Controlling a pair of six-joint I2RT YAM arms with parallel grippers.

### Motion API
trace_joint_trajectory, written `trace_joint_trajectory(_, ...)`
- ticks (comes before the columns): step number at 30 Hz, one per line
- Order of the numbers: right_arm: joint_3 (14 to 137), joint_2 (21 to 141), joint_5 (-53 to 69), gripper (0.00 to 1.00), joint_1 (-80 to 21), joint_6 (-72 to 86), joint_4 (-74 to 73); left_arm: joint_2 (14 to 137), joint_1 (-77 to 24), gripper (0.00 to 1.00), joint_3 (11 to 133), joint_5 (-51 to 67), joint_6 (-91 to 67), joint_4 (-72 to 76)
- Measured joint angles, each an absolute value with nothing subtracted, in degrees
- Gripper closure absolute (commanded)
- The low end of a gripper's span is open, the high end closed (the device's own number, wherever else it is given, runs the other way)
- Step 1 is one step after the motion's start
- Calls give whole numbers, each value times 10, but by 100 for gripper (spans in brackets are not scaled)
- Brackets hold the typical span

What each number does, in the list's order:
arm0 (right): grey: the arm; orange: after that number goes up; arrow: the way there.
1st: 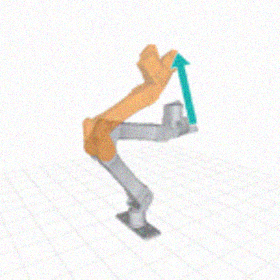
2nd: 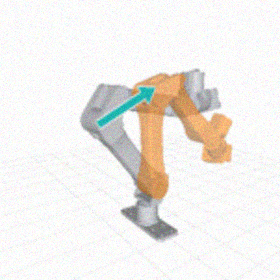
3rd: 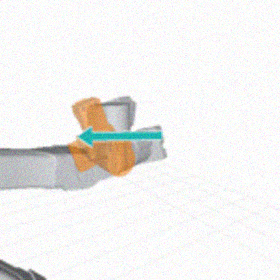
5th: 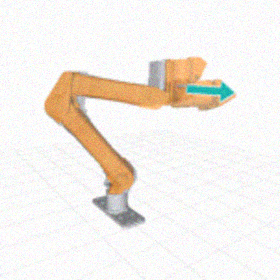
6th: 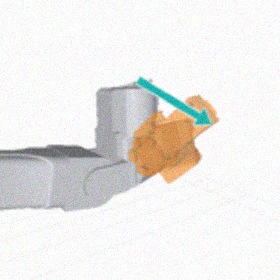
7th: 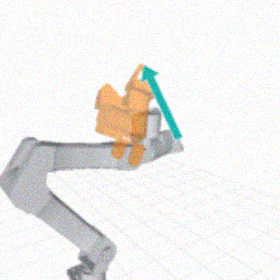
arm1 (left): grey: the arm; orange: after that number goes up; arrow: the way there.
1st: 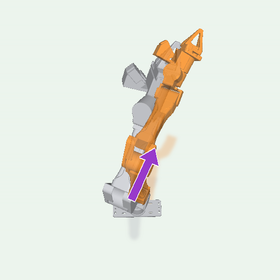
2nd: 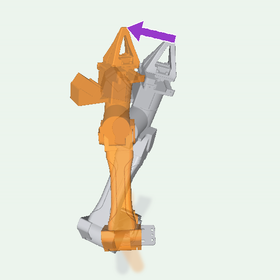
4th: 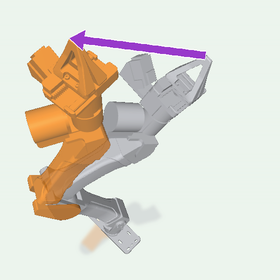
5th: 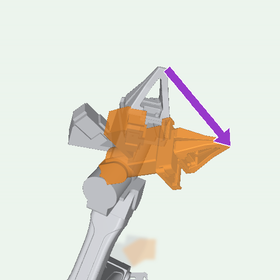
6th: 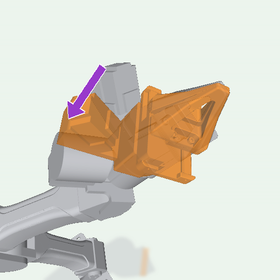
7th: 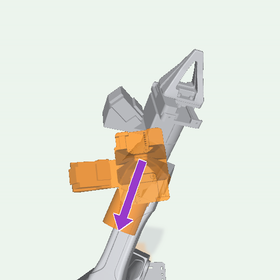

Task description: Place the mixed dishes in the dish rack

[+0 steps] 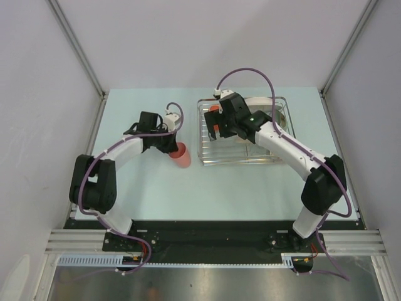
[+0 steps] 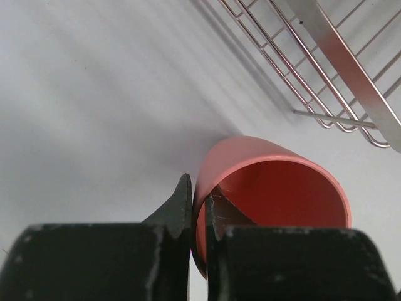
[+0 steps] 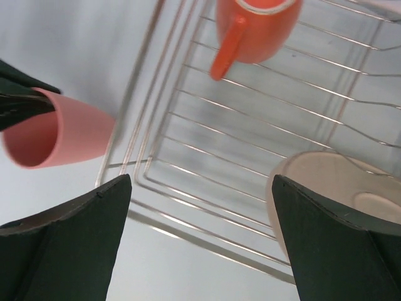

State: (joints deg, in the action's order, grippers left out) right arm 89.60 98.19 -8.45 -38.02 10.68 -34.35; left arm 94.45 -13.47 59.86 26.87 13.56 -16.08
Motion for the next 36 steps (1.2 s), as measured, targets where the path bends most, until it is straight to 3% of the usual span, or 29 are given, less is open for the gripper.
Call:
trace_joint_trajectory(7,832,927,96,0,-337,182,-260,845,-102,100,598,324,130,-212)
trace_joint_trajectory(11,761,898,270,0,-309,267,-134,746,-64,100,614,416,98,-215)
trace_joint_trajectory(17,695,894,402,0,-335,388,42,711,-43,100,615,582,-27,-125)
trace_joint_trajectory(27,642,894,470,1,-358,532,237,742,-41,100,559,696,-314,151)
trace_joint_trajectory(36,625,912,479,0,-367,621,355,761,-41,100,558,703,-371,227)
